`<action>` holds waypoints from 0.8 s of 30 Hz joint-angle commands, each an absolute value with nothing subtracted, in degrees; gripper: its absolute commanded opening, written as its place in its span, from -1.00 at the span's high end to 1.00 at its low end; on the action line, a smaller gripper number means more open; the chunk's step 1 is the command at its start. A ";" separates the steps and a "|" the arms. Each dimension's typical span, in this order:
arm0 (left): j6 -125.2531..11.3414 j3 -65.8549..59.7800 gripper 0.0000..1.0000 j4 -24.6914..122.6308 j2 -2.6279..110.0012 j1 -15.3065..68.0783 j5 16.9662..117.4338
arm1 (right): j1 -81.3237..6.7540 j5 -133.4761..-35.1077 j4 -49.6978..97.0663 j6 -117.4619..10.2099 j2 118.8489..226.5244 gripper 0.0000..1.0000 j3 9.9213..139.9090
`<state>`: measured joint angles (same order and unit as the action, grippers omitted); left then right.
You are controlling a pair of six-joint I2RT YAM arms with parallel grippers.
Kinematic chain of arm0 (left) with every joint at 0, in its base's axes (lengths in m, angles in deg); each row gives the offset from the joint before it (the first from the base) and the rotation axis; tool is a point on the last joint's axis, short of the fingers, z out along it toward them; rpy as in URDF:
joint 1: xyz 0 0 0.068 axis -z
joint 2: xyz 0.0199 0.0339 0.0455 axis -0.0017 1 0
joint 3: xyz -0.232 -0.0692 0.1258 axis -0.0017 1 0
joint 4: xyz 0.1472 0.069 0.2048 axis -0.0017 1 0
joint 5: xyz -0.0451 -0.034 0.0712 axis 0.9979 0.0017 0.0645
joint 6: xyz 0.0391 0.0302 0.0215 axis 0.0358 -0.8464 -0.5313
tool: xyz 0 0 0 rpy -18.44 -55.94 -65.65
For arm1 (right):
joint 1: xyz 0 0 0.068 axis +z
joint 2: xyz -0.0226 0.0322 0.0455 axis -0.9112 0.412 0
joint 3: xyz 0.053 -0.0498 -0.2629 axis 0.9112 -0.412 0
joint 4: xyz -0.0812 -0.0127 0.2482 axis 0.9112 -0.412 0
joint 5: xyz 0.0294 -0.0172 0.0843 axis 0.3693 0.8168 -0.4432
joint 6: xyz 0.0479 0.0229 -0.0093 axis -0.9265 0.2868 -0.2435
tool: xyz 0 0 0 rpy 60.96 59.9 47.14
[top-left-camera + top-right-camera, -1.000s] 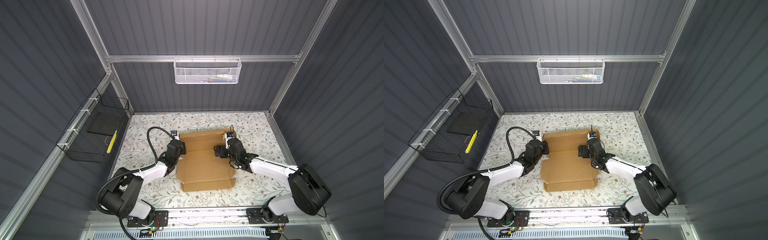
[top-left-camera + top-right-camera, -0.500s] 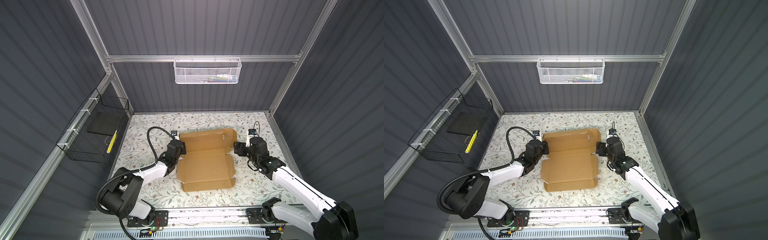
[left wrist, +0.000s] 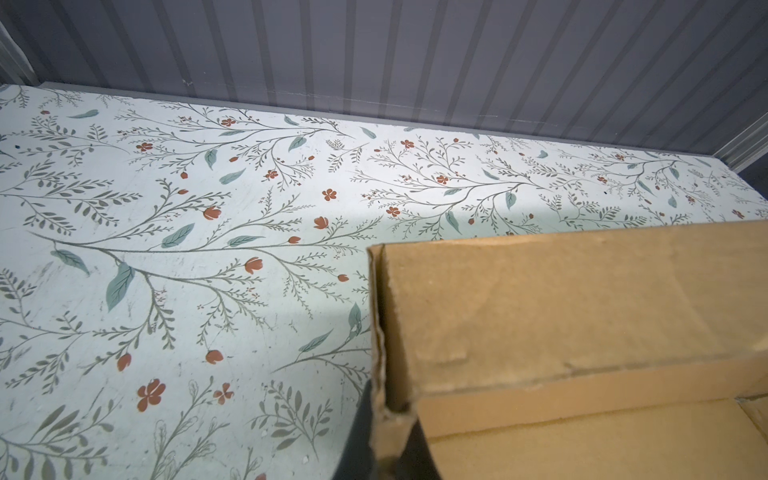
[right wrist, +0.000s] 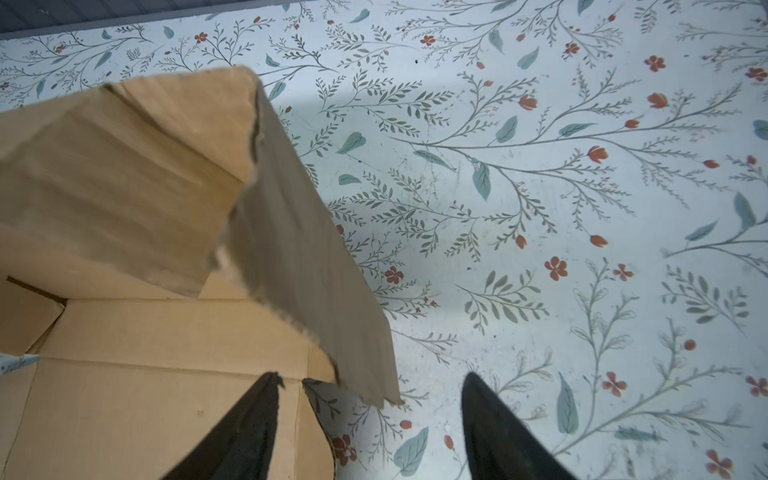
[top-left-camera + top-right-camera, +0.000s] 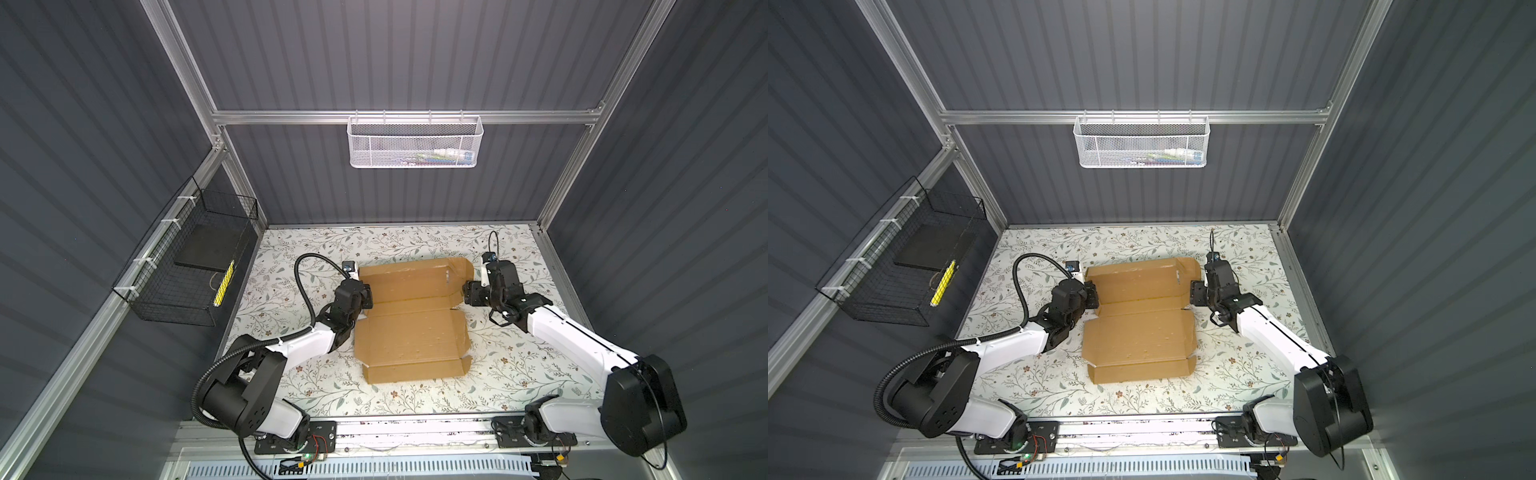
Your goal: Fold the paper box
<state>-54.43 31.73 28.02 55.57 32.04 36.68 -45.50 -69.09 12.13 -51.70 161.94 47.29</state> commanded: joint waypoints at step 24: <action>-53.60 30.99 1.00 32.00 59.26 32.04 37.97 | -45.98 -75.86 12.37 -49.58 167.88 0.72 54.71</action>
